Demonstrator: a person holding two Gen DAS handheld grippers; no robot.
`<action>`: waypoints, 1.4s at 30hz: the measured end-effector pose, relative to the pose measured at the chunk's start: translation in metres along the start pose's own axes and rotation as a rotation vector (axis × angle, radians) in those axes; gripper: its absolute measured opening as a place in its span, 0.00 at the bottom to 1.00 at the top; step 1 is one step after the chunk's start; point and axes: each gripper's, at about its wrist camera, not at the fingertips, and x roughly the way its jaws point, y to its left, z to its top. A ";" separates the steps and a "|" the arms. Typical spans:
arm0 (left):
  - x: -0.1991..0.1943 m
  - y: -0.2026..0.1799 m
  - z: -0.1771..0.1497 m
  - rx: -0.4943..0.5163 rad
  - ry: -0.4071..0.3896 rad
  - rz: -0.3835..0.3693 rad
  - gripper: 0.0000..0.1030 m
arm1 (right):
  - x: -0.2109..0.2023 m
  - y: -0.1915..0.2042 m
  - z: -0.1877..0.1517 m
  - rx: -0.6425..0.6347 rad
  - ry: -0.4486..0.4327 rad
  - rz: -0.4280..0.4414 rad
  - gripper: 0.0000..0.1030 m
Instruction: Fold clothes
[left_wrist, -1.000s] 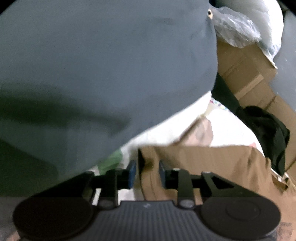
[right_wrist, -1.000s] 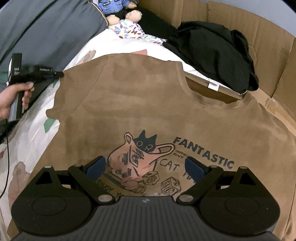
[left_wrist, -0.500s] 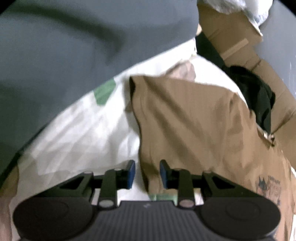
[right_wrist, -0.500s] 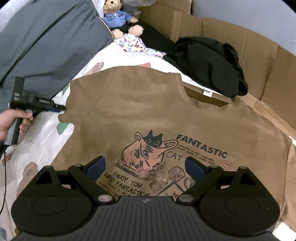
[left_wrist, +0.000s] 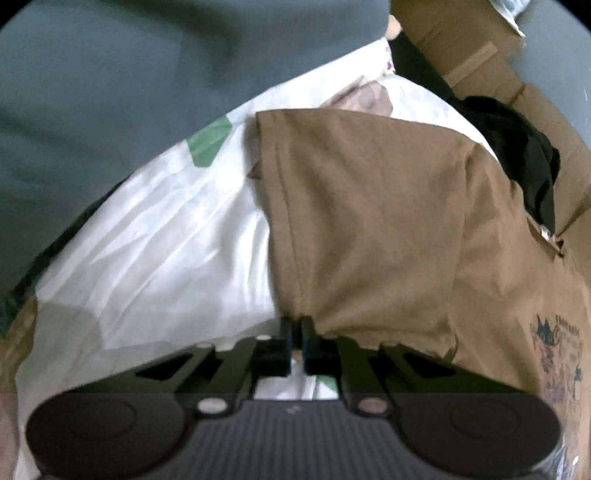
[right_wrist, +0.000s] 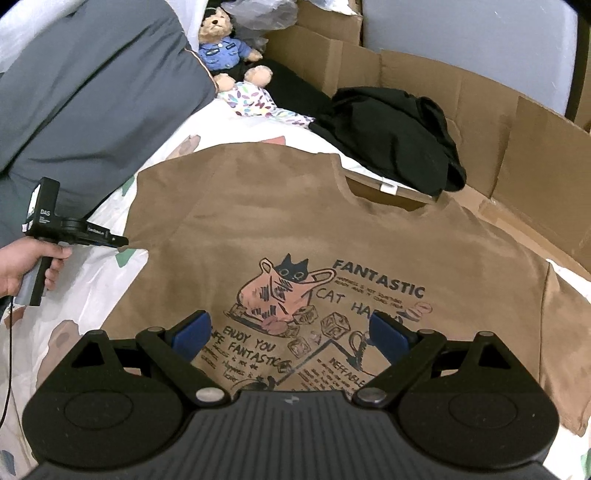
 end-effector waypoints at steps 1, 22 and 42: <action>-0.002 -0.001 0.000 0.015 -0.005 0.017 0.04 | 0.001 -0.002 0.000 0.003 0.002 0.000 0.93; -0.015 -0.049 0.034 0.076 -0.160 -0.110 0.25 | 0.025 -0.036 -0.005 0.062 0.035 -0.001 0.93; 0.042 -0.148 0.105 0.150 -0.285 -0.192 0.27 | 0.045 -0.091 -0.039 0.160 0.101 -0.044 0.93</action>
